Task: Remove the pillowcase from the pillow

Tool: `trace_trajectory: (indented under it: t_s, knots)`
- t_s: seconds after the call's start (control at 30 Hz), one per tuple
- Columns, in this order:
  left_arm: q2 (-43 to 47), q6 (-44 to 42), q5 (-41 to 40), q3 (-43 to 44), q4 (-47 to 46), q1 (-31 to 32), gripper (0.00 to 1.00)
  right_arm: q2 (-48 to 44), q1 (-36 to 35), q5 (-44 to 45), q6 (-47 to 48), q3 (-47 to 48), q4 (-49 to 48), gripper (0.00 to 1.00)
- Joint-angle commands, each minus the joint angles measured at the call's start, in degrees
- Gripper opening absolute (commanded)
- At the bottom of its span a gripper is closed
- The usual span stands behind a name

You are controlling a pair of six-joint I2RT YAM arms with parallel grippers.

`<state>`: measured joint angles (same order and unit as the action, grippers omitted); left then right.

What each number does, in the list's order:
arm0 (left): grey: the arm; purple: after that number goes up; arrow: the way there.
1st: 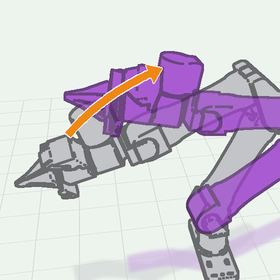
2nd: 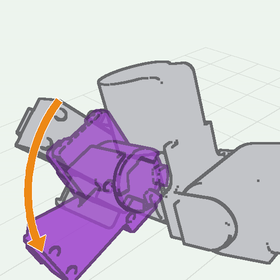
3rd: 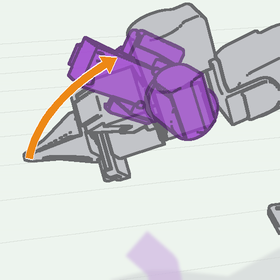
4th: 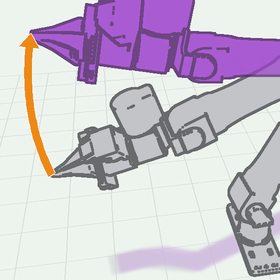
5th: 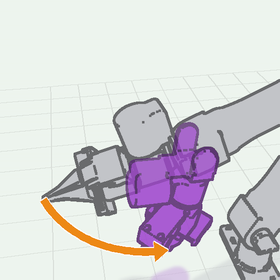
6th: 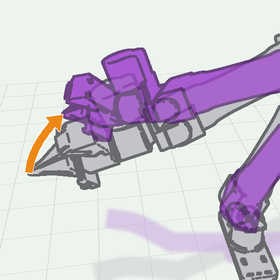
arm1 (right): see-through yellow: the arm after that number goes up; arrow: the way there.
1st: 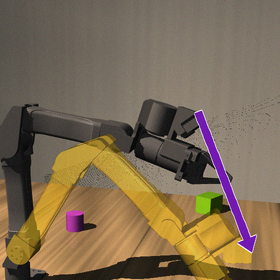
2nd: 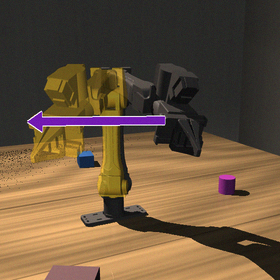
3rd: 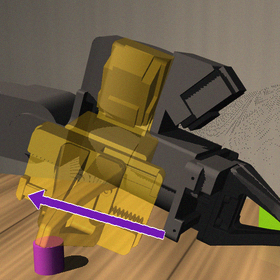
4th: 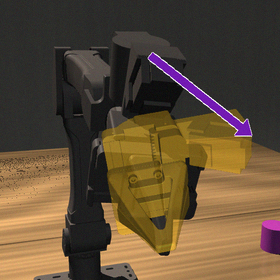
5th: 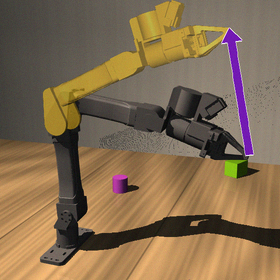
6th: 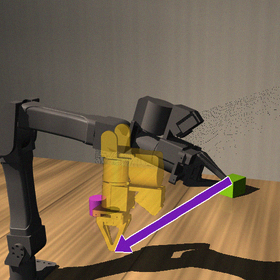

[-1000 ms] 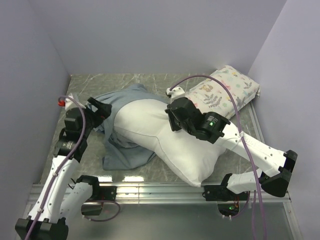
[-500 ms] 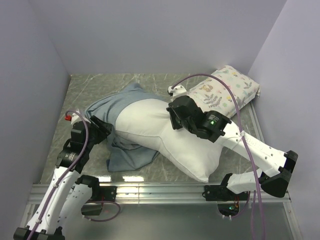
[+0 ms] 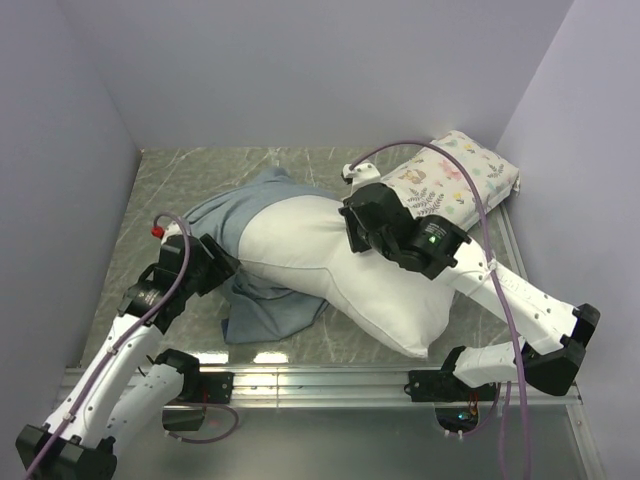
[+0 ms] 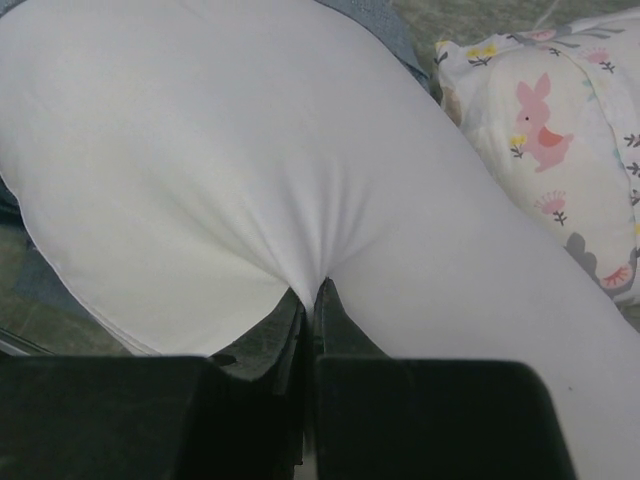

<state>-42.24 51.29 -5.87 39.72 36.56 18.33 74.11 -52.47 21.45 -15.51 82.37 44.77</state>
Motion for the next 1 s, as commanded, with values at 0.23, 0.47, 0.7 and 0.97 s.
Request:
trace_trajectory:
  t_s: [0.23,0.47,0.7,0.97]
  knots:
    - [-0.82,1.28,3.22,-2.37,-6.05,1.19,0.17,-0.9,2.28,0.43,1.62,8.77,-4.7,0.0]
    - [1.54,-5.14,-5.97,12.69,1.75,1.45,0.0,-0.01,2.19,-1.93,2.32,13.34,-3.12,0.0]
    - [-6.33,-13.92,-12.24,43.12,8.18,1.36,0.0,-0.8,2.11,-9.67,1.62,15.63,-3.72,0.0]
    - [-22.26,-13.23,-2.22,50.29,0.99,1.89,0.0,2.53,8.34,-23.1,-2.95,-1.12,-14.7,0.0]
